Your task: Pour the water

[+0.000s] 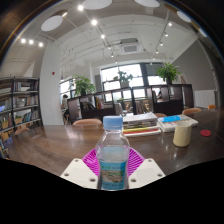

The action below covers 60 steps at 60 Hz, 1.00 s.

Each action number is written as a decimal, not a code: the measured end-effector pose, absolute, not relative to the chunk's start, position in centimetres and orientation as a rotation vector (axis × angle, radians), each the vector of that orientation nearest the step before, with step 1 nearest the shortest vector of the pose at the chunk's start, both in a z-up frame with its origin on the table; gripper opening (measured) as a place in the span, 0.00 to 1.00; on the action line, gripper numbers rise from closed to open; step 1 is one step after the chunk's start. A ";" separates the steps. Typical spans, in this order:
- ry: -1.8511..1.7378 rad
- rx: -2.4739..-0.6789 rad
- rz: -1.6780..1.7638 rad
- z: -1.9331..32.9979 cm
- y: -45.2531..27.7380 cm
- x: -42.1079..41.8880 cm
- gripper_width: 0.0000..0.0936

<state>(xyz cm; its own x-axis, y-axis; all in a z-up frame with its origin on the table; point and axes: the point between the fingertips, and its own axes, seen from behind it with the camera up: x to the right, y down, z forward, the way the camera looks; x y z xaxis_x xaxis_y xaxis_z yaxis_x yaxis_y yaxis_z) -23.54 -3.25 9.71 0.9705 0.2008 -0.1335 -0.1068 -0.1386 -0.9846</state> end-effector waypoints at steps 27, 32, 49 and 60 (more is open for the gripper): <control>0.761 -1.371 1.074 18.2 9.4 -11.7 0.32; 0.916 -1.276 1.218 18.8 10.8 -10.2 0.32; 1.352 -0.825 1.577 19.0 12.1 -3.9 0.32; 1.548 -0.536 1.721 18.7 11.9 -0.5 0.34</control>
<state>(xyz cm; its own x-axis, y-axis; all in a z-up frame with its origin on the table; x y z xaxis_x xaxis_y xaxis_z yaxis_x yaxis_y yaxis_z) -0.49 11.90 18.75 -0.6333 0.2491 -0.7327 -0.7549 0.0096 0.6558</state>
